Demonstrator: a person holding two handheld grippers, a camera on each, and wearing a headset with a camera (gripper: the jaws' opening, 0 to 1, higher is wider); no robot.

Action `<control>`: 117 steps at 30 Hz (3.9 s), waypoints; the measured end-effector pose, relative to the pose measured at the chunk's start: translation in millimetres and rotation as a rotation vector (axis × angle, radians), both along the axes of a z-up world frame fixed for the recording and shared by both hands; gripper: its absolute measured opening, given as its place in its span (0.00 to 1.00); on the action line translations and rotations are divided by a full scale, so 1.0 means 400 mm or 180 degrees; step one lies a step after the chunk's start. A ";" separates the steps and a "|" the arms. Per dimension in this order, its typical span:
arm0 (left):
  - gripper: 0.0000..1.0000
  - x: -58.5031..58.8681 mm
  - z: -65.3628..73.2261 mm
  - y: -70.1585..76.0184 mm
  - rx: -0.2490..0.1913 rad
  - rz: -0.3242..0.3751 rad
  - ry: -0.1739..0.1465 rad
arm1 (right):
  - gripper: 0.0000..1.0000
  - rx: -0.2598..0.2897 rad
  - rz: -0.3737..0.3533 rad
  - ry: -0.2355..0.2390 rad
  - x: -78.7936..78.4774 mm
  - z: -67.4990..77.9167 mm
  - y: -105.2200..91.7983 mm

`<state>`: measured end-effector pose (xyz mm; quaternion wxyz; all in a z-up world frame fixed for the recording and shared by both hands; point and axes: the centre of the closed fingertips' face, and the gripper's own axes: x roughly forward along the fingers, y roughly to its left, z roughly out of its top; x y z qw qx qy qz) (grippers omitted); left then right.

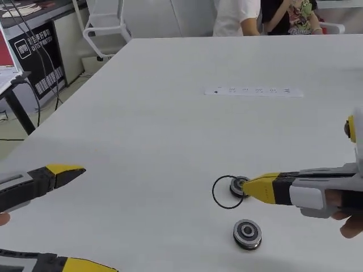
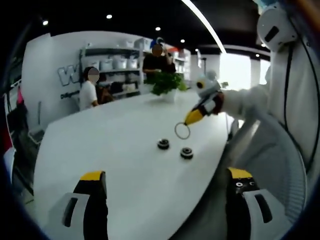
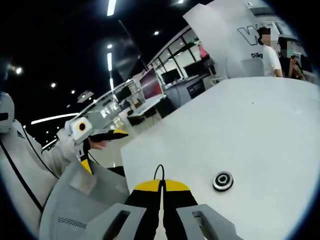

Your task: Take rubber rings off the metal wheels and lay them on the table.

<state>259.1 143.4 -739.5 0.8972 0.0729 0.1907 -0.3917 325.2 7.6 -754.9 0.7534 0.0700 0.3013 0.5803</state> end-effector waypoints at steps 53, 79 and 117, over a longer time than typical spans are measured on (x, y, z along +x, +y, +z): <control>1.00 -0.008 -0.007 0.000 0.0002 0.0079 0.0034 | 0.09 -0.0688 0.0121 -0.0208 0.043 -0.178 0.021; 1.00 0.021 0.027 -0.060 -0.0029 -0.0227 0.0012 | 0.15 -0.0636 -0.0053 -0.0463 0.038 -0.158 -0.112; 0.78 0.140 0.015 -0.373 0.0438 -0.1207 -0.0319 | 0.26 -0.0810 0.0211 -0.0498 -0.016 -0.257 -0.118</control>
